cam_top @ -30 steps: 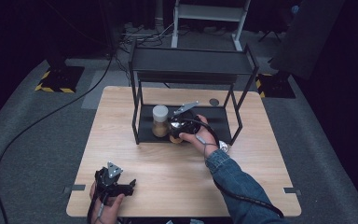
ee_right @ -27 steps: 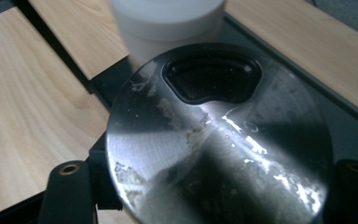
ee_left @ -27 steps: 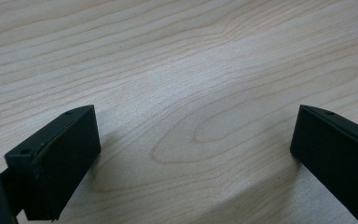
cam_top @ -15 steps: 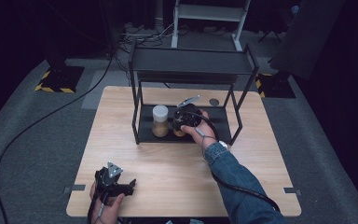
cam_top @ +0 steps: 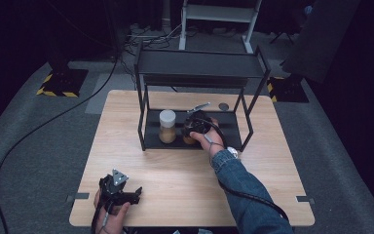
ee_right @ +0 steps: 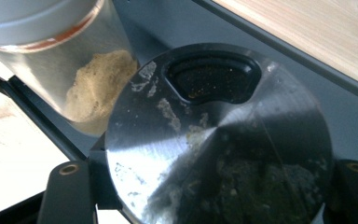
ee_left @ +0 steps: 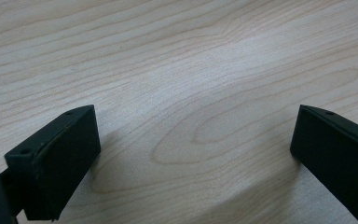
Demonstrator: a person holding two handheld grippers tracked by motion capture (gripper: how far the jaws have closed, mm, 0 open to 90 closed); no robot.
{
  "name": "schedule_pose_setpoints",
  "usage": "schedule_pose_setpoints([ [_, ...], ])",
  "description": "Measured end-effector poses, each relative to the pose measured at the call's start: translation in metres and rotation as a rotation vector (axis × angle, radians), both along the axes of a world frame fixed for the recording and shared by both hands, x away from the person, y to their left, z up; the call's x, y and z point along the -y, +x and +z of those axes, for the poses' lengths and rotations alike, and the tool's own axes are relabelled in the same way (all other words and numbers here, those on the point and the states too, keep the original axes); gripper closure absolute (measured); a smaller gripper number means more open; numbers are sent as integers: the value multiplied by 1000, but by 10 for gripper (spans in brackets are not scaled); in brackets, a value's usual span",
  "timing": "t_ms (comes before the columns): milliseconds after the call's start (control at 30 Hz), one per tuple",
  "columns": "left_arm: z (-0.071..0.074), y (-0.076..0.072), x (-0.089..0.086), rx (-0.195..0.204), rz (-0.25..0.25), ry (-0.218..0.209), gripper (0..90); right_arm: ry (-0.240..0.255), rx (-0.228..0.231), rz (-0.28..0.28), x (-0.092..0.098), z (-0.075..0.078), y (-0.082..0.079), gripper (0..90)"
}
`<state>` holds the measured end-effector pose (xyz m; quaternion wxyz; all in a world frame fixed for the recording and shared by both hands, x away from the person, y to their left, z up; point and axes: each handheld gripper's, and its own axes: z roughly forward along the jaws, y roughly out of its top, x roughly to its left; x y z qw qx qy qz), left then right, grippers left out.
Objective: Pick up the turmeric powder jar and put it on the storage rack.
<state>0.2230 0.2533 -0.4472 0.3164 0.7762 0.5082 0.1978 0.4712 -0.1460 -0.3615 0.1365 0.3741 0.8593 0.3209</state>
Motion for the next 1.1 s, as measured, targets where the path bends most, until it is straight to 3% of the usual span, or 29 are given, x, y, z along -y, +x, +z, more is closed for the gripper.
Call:
schedule_pose_setpoints([
  [400,0,0,0,1,3,-3,13,12,-12,-9,3,-2,2,309],
  [500,0,0,0,1,3,-3,13,19,-26,-26,3,2,2,218],
  [733,0,0,1,-1,4,0,13,37,-22,-49,9,24,-8,120],
  [1100,0,0,1,-2,6,1,13,57,9,-35,32,53,-37,84],
])
